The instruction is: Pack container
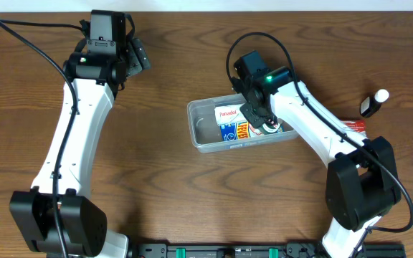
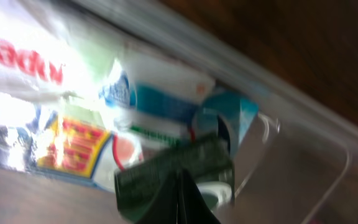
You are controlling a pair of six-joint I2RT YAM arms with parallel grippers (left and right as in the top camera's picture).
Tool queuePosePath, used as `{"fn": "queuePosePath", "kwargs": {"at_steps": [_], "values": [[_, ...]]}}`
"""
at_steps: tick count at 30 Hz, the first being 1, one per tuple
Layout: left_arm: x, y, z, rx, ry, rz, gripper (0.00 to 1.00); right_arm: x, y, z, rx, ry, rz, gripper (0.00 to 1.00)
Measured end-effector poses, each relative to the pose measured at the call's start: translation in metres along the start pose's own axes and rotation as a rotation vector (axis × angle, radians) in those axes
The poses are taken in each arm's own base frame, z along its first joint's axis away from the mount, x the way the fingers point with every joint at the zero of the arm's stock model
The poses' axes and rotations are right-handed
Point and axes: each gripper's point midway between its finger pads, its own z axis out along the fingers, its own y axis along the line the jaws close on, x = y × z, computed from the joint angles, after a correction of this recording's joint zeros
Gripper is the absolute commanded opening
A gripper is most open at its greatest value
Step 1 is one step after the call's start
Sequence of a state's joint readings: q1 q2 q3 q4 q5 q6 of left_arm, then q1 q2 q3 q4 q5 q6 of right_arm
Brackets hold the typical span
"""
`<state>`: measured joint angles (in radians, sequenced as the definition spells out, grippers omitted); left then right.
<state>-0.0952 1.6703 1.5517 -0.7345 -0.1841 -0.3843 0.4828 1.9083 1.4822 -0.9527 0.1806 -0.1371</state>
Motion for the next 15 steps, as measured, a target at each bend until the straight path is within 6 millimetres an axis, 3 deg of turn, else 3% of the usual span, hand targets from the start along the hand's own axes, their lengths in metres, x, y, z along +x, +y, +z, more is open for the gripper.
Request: {"fn": "queuePosePath", "kwargs": {"at_steps": [6,15], "values": [[0.000,0.000,0.000,0.000,0.000,0.000,0.98,-0.012,0.002,0.000,-0.014,-0.049,0.049,0.01],[0.000,0.000,0.000,0.000,0.000,0.000,0.98,0.008,0.016,0.007,-0.082,0.020,0.040,0.01]]}}
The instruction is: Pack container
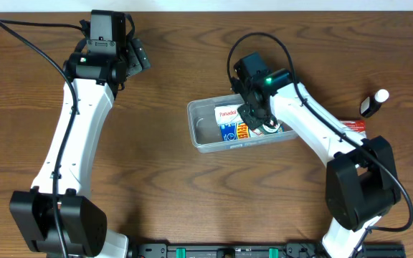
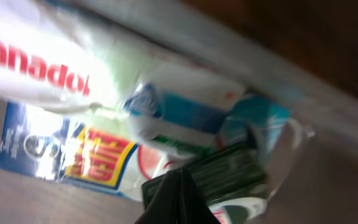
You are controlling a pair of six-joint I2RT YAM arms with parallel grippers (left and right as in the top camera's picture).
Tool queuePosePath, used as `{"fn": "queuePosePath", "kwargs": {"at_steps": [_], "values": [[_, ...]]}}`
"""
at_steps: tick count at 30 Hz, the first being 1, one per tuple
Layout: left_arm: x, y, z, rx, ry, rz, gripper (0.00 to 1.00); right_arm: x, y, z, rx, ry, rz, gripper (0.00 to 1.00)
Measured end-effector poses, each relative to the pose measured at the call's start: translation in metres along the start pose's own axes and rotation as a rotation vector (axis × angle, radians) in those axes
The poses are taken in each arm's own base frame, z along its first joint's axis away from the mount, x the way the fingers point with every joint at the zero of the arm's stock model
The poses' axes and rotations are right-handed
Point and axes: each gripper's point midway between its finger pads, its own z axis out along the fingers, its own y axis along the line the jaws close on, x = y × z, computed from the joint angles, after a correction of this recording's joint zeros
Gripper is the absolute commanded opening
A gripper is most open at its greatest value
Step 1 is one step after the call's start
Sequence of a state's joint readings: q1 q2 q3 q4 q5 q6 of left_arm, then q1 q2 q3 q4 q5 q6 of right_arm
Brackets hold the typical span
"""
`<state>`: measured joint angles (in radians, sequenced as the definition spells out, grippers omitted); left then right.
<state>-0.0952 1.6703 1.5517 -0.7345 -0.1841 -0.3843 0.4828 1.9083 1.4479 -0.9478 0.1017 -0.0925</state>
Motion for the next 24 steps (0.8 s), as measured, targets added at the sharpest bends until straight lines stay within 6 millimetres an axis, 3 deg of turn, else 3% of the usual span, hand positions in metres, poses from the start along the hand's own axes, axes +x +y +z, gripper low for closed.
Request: {"fn": "queuePosePath", "kwargs": {"at_steps": [5,7,16,24], "values": [[0.000,0.000,0.000,0.000,0.000,0.000,0.98,0.038,0.006,-0.001,-0.031,0.149,-0.070,0.01],[0.000,0.000,0.000,0.000,0.000,0.000,0.98,0.040,0.006,-0.003,-0.034,0.160,-0.078,0.01],[0.000,0.000,0.000,0.000,0.000,0.000,0.98,-0.009,0.001,-0.008,-0.013,-0.024,-0.016,0.01],[0.000,0.000,0.000,0.000,0.000,0.000,0.98,-0.015,-0.021,-0.010,0.102,-0.053,0.186,0.01]]}}
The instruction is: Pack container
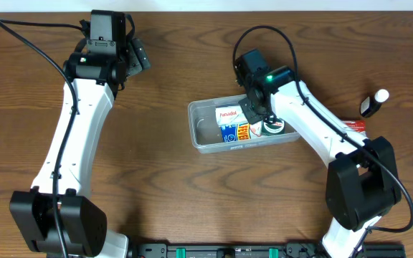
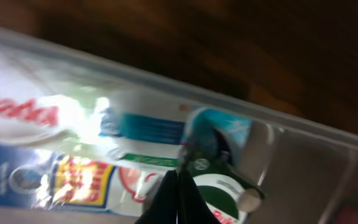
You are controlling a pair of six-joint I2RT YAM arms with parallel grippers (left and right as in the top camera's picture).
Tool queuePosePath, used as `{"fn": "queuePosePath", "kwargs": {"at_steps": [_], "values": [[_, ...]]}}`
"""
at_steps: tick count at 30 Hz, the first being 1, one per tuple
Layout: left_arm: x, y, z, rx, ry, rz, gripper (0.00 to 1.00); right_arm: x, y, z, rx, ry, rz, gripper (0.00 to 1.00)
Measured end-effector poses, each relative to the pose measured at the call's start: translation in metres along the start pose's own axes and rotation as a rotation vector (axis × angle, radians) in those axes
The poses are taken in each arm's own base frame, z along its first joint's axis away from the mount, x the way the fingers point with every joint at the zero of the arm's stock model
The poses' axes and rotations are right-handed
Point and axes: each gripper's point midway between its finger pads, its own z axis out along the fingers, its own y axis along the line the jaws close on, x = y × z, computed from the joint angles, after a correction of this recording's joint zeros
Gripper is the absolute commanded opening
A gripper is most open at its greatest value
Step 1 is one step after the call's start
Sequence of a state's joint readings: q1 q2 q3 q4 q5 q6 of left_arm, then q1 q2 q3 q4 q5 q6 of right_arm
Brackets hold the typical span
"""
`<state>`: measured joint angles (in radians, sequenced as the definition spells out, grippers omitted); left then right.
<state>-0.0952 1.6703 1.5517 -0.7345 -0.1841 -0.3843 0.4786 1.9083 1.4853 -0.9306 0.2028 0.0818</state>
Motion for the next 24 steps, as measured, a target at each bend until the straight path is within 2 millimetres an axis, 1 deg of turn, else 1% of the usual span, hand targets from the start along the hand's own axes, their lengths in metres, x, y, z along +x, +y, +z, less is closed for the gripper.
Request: {"fn": "queuePosePath", "kwargs": {"at_steps": [5,10,13,16,24], "values": [[0.000,0.000,0.000,0.000,0.000,0.000,0.98,-0.007,-0.005,0.004,0.031,-0.038,0.085,0.01],[0.000,0.000,0.000,0.000,0.000,0.000,0.98,-0.004,-0.011,0.014,0.055,-0.048,0.151,0.01],[0.000,0.000,0.000,0.000,0.000,0.000,0.98,0.000,-0.019,0.021,0.061,-0.039,0.188,0.01],[0.000,0.000,0.000,0.000,0.000,0.000,0.98,0.002,-0.024,0.023,0.060,-0.032,0.211,0.01],[0.000,0.000,0.000,0.000,0.000,0.000,0.98,-0.001,-0.019,0.023,0.023,-0.039,0.221,0.01]]}}
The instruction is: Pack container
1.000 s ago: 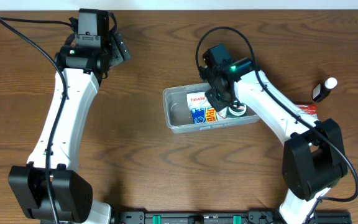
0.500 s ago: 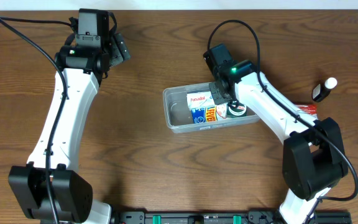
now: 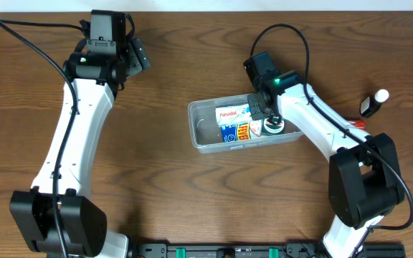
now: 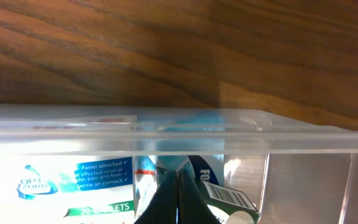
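Observation:
A clear plastic container (image 3: 199, 136) lies at mid-table. It holds a white Panadol box (image 3: 227, 113), a blue and yellow pack (image 3: 236, 131) and a green and white item (image 3: 272, 129) at its right end. My right gripper (image 3: 262, 111) is shut and empty, by the container's far wall. In the right wrist view its tips (image 4: 178, 200) stay pressed together above the container's rim (image 4: 166, 130). Past them lie the box (image 4: 98, 169) and the green barcoded item (image 4: 229, 198). My left gripper (image 3: 139, 57) stays far off at the back left.
A black bottle with a white cap (image 3: 373, 102) lies at the right of the table. A red pack (image 3: 355, 124) sits to the right of the container, partly under my right arm. The rest is bare wooden tabletop.
My right gripper, still shut, has moved from over the green item inside the container to the far wall, higher up. The container's contents and my left arm have not moved.
At first my shut right gripper was low inside the container, tips against the dark green item at the right end. It was still close over the packs, then higher over the green item. Now it is by the far rim and the item lies in the container.

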You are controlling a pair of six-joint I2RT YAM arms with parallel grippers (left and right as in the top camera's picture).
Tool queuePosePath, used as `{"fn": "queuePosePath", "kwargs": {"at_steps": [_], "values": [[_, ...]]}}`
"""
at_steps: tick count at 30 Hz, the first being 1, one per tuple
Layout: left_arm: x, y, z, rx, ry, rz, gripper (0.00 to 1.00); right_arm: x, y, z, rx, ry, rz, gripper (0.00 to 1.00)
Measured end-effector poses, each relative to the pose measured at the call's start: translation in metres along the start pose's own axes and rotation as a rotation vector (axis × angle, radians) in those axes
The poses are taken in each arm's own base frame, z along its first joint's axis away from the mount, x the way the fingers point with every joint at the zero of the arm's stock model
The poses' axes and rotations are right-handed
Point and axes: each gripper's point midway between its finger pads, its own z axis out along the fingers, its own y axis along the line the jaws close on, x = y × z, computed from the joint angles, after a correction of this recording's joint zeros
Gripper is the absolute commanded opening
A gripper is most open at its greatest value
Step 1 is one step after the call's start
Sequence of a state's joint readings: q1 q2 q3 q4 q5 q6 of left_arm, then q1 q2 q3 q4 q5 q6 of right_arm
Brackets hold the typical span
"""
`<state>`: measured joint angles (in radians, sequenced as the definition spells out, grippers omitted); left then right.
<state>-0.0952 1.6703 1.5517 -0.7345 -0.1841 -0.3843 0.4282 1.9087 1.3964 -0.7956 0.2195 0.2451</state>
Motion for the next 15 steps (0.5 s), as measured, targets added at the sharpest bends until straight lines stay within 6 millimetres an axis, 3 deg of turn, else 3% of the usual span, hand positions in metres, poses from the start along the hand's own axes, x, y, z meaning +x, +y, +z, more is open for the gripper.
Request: {"fn": "queuePosePath", "kwargs": {"at_steps": [6,11,15], "values": [[0.000,0.000,0.000,0.000,0.000,0.000,0.98,-0.010,-0.014,0.002,0.025,-0.031,0.034,0.01],[0.000,0.000,0.000,0.000,0.000,0.000,0.98,-0.011,-0.041,0.007,0.001,-0.005,0.114,0.01],[0.000,0.000,0.000,0.000,0.000,0.000,0.98,-0.005,-0.059,0.000,-0.025,0.025,0.166,0.01]]}}
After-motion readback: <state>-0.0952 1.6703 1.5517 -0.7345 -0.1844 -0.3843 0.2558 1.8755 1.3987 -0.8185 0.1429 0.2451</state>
